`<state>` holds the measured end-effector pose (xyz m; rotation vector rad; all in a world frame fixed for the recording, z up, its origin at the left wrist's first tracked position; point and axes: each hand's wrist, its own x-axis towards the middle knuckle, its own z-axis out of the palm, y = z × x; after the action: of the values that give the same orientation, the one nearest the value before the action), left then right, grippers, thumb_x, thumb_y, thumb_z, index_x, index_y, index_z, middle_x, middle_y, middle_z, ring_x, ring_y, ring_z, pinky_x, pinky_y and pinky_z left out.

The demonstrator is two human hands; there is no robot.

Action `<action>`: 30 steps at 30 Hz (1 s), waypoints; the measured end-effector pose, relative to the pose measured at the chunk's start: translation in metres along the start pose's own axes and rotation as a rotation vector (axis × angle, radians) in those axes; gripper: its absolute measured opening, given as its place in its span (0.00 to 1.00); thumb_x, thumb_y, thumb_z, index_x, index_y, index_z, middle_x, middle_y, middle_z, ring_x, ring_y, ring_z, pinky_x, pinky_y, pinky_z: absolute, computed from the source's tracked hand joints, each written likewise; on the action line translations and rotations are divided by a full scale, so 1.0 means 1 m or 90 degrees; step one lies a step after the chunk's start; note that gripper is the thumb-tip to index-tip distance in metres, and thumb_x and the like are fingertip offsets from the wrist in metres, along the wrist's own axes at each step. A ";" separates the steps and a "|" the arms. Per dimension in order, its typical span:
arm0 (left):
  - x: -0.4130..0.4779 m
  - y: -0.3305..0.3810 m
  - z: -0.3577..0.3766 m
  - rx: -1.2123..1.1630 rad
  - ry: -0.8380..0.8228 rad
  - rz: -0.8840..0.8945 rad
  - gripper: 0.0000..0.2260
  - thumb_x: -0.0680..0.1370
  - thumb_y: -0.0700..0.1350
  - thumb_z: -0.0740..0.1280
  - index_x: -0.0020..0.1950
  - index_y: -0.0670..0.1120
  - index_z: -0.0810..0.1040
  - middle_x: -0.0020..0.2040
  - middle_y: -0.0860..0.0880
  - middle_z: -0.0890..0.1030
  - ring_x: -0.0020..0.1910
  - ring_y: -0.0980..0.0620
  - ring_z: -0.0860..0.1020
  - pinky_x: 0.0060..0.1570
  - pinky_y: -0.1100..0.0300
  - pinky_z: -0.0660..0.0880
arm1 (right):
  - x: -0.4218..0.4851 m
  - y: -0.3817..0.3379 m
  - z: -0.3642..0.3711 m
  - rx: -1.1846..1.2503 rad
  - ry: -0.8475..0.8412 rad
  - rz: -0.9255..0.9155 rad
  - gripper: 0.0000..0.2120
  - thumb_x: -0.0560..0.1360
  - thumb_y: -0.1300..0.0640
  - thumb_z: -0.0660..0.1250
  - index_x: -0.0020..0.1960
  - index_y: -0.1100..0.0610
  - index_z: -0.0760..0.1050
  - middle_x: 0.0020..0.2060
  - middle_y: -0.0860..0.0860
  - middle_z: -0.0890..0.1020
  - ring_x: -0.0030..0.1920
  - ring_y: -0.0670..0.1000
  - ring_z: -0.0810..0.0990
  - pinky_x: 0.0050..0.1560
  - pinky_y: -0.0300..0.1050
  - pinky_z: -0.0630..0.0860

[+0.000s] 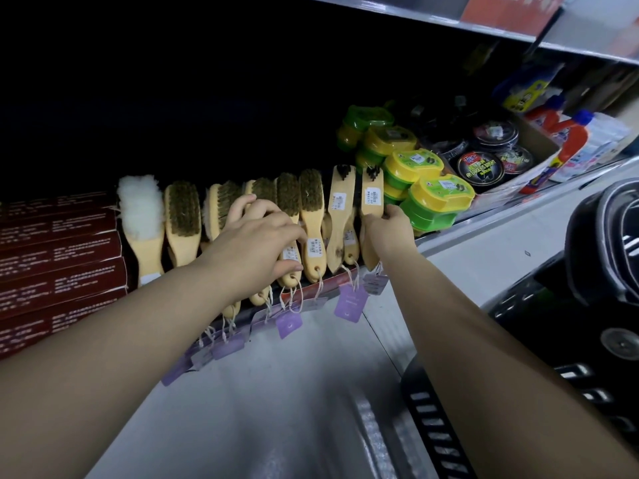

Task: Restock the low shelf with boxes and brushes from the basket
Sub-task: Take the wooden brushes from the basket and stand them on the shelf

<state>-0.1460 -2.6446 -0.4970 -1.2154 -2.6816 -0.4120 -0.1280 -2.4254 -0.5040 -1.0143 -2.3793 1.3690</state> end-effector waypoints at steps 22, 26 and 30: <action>-0.008 0.005 0.005 -0.033 -0.024 0.012 0.19 0.75 0.59 0.64 0.64 0.55 0.73 0.59 0.56 0.75 0.66 0.53 0.62 0.70 0.58 0.38 | 0.005 0.007 -0.001 0.023 -0.008 -0.016 0.25 0.76 0.58 0.66 0.71 0.56 0.65 0.44 0.42 0.76 0.50 0.49 0.76 0.54 0.44 0.72; -0.008 0.003 0.000 -0.053 -0.026 0.012 0.18 0.76 0.57 0.64 0.64 0.55 0.73 0.59 0.55 0.74 0.66 0.53 0.62 0.71 0.59 0.39 | 0.003 0.006 -0.002 0.012 0.000 -0.011 0.26 0.76 0.56 0.66 0.71 0.56 0.63 0.43 0.41 0.75 0.54 0.52 0.77 0.59 0.49 0.73; -0.014 -0.006 -0.012 -0.064 -0.034 0.021 0.18 0.76 0.57 0.63 0.65 0.56 0.71 0.61 0.56 0.72 0.66 0.54 0.61 0.70 0.59 0.49 | -0.006 -0.001 -0.004 -0.095 0.010 -0.028 0.25 0.75 0.54 0.66 0.70 0.57 0.64 0.60 0.54 0.75 0.61 0.57 0.73 0.63 0.54 0.71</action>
<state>-0.1406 -2.6618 -0.4907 -1.3145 -2.7111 -0.5215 -0.1225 -2.4273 -0.5000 -0.9993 -2.5079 1.1783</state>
